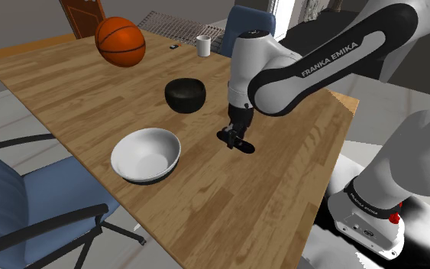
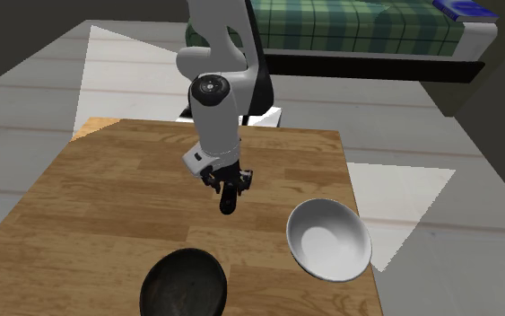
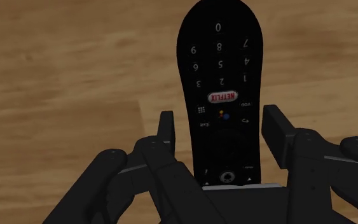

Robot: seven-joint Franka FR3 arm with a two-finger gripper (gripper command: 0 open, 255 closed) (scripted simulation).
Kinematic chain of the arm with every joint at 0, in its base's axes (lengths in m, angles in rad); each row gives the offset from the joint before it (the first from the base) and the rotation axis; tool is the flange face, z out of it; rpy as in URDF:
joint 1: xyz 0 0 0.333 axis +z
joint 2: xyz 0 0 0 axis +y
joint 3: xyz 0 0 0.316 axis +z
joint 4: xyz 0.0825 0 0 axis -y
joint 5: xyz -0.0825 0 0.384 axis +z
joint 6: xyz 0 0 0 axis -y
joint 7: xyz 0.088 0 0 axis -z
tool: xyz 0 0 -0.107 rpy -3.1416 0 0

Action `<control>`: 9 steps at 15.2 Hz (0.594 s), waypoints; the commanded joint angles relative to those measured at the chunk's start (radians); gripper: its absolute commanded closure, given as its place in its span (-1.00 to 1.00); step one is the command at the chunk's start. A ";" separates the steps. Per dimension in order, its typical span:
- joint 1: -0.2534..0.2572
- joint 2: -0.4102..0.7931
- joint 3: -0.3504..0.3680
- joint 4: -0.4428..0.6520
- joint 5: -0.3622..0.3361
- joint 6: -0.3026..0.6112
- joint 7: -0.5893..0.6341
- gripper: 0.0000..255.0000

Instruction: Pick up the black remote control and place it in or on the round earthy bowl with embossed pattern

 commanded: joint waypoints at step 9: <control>0.007 -0.025 -0.002 0.014 0.010 -0.044 -0.006 1.00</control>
